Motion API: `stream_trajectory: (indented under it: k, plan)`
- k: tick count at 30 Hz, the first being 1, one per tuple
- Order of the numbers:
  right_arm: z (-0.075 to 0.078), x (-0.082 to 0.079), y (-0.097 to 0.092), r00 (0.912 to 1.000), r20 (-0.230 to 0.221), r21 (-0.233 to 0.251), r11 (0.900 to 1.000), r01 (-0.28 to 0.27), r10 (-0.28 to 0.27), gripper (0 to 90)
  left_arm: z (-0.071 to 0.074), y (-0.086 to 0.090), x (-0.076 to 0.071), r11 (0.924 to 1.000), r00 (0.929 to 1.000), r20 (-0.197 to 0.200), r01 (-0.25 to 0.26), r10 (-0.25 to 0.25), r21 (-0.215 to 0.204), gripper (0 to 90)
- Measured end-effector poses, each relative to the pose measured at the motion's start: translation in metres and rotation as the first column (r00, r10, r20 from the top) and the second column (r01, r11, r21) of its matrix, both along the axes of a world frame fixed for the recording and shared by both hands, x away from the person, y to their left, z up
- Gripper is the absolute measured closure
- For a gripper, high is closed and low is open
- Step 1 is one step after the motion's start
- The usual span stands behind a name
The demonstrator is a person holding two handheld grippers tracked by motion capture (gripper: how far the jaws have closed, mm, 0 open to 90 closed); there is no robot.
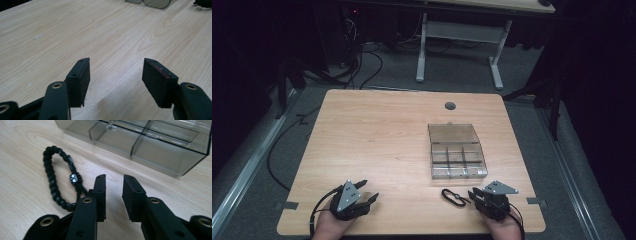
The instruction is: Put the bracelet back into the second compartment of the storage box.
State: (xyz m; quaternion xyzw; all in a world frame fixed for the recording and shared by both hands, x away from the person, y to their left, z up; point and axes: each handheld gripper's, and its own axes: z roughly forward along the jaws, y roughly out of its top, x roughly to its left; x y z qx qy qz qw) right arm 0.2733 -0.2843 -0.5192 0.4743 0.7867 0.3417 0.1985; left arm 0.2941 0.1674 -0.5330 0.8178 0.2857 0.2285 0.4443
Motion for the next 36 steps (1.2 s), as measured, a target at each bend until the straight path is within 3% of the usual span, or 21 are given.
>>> stream_trajectory:
  k: [5,6,14,15,17,21,27,29,30,32,36]
  plan:
    - [0.002,0.007,-0.001,0.9987,-0.051,-0.034,0.9994,0.007,-0.009,68.9,0.0,0.001,0.0,0.9999,1.0,-0.002,0.004,-0.004,-0.015,39.7]
    - [0.003,0.01,0.0,0.9964,-0.085,-0.053,0.9986,-0.003,-0.002,66.9,0.0,0.001,0.0,0.9999,1.0,-0.002,0.007,-0.007,-0.013,39.8]
    - [0.009,0.013,0.001,0.9889,-0.148,-0.095,0.9953,-0.017,0.003,63.9,0.0,0.001,0.0,0.9998,0.9998,-0.003,0.018,-0.018,-0.005,39.9]
    - [0.01,0.015,0.001,0.9843,-0.176,-0.093,0.9954,-0.026,0.009,62.9,0.0,0.001,0.0,0.9998,0.9998,-0.003,0.019,-0.019,-0.005,39.8]
    - [0.011,0.016,0.0,0.9825,-0.185,-0.089,0.9953,-0.037,0.02,62.4,0.0,0.001,0.0,0.9998,0.9998,-0.003,0.019,-0.019,-0.005,39.9]
    - [0.014,0.021,-0.001,0.9696,-0.243,-0.078,0.9961,-0.043,0.023,61.7,0.0,0.0,-0.001,0.9998,0.9998,-0.003,0.02,-0.02,-0.004,39.9]
    - [0.021,0.03,0.001,0.9526,-0.304,-0.121,0.9916,-0.046,0.007,56.5,0.0,0.0,-0.001,0.9997,0.9997,-0.004,0.022,-0.022,-0.004,39.8]
    - [0.022,0.031,0.002,0.9501,-0.312,-0.125,0.9913,-0.041,0.0,56.1,0.0,0.0,-0.001,0.9997,0.9997,-0.004,0.022,-0.022,-0.004,39.8]
    - [0.023,0.033,0.002,0.9438,-0.33,-0.124,0.9914,-0.042,-0.002,55.4,0.0,0.0,-0.001,0.9998,0.9997,-0.004,0.022,-0.022,-0.003,39.8]
    - [0.023,0.034,0.003,0.9394,-0.343,-0.13,0.9905,-0.045,-0.002,55.0,0.0,0.0,-0.001,0.9998,0.9997,-0.004,0.022,-0.022,-0.003,39.7]
    - [0.025,0.039,0.007,0.9245,-0.381,-0.174,0.9812,-0.083,0.01,53.1,0.0,0.0,-0.001,0.9998,0.9998,-0.004,0.022,-0.022,-0.001,39.7]
